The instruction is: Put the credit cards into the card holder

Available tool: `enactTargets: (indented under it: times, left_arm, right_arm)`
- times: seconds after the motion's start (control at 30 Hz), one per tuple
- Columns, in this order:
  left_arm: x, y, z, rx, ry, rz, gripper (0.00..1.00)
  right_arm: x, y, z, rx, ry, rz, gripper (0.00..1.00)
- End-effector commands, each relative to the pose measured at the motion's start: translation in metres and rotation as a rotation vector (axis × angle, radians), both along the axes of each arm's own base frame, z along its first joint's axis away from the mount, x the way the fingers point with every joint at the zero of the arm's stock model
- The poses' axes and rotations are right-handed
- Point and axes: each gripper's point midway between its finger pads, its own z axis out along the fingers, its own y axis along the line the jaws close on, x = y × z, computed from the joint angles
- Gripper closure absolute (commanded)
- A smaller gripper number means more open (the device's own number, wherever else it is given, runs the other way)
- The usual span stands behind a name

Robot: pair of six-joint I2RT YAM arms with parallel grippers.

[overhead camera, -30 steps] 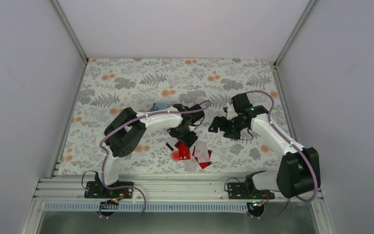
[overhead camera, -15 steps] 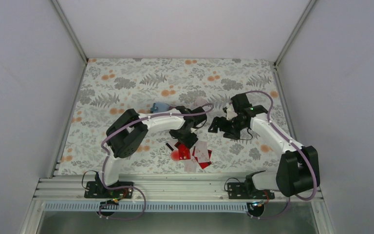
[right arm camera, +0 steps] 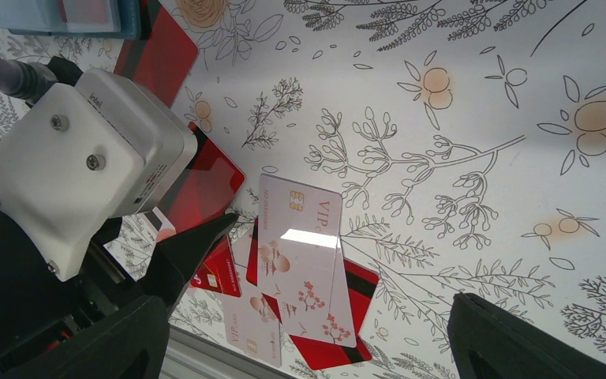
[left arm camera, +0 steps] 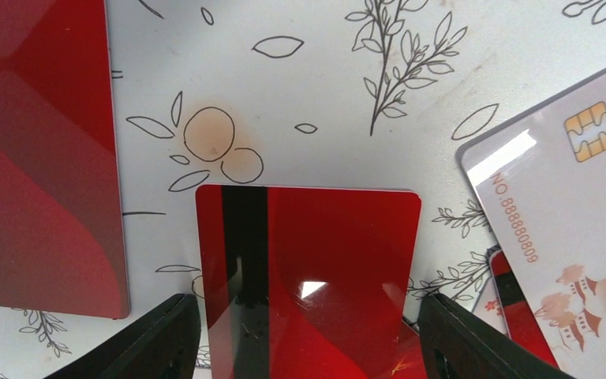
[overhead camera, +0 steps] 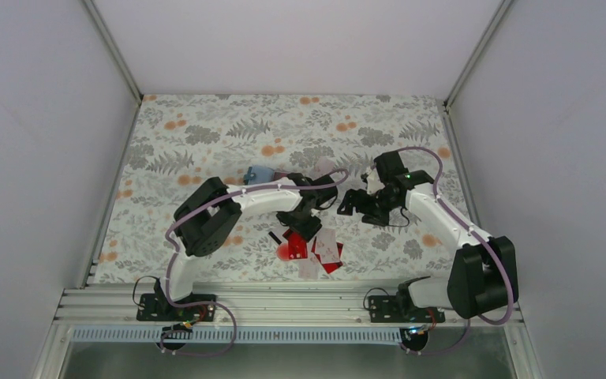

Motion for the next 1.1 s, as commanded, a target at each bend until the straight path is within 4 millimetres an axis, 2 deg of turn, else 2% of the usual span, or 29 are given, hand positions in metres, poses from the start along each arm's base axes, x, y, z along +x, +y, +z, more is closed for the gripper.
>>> enactTargets:
  times: [0.0, 0.23, 0.6, 1.07]
  left_arm:
    - [-0.017, 0.017, -0.046, 0.098, 0.063, 0.008, 0.32]
    - [-0.015, 0.02, -0.051, 0.112, 0.046, 0.012, 0.37]
    - [-0.006, 0.014, -0.043, 0.108, 0.014, 0.005, 0.45]
    - [0.007, -0.005, -0.006, 0.049, -0.029, 0.017, 0.46]
  right_arm:
    - [0.009, 0.004, 0.01, 0.01, -0.044, 0.011, 0.1]
    - [0.01, 0.004, 0.011, 0.009, -0.044, 0.011, 0.1]
    - [0.011, 0.004, 0.011, 0.007, -0.047, 0.009, 0.1]
    - [0.013, 0.002, 0.015, 0.0, -0.065, -0.002, 0.11]
